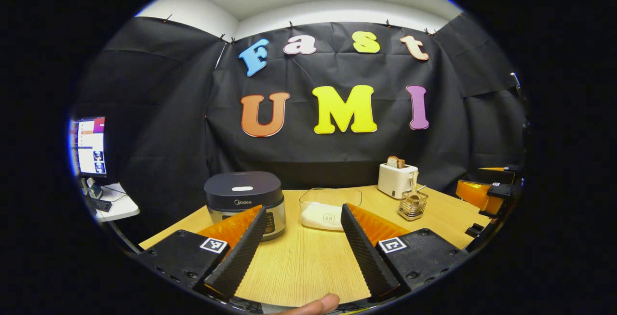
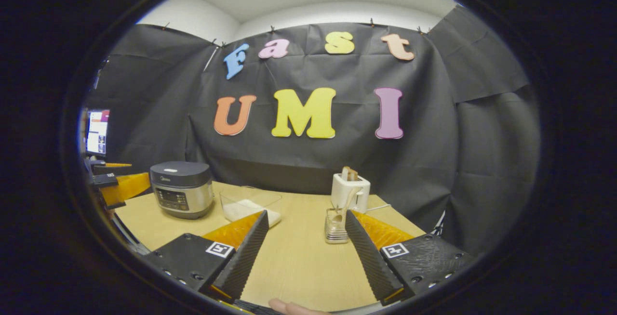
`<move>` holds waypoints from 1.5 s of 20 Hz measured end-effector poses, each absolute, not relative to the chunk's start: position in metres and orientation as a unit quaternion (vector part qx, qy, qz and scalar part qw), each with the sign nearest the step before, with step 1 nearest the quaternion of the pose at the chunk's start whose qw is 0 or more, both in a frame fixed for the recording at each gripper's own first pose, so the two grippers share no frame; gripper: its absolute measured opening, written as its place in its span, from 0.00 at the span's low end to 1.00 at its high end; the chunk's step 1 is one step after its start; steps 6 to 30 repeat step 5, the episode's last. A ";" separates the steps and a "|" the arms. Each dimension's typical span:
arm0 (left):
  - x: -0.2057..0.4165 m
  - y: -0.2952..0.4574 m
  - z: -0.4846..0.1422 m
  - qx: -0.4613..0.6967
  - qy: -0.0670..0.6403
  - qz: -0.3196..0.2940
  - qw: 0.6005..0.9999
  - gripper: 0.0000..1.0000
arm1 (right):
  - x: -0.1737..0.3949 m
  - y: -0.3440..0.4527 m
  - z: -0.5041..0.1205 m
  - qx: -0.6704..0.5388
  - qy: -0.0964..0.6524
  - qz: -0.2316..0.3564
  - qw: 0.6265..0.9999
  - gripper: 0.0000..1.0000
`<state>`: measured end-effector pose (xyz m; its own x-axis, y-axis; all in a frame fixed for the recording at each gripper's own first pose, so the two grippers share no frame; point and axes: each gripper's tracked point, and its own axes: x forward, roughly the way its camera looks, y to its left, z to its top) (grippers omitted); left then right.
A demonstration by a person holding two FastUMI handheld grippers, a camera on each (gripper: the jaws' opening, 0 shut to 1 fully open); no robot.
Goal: Close the left gripper, press the button to open the rice cooker; take a wooden spoon from the chopstick holder with the right hand, scoop a spoonful of rice and pour it into the rice cooker, then put the wooden spoon back into the chopstick holder.
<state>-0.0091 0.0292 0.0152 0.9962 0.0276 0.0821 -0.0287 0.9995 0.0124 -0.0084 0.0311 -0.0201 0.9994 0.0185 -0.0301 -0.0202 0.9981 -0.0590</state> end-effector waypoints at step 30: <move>-0.011 0.029 0.015 0.010 -0.043 0.022 0.999 0.89 | -0.007 0.034 -0.024 -0.026 0.019 0.017 0.999 0.95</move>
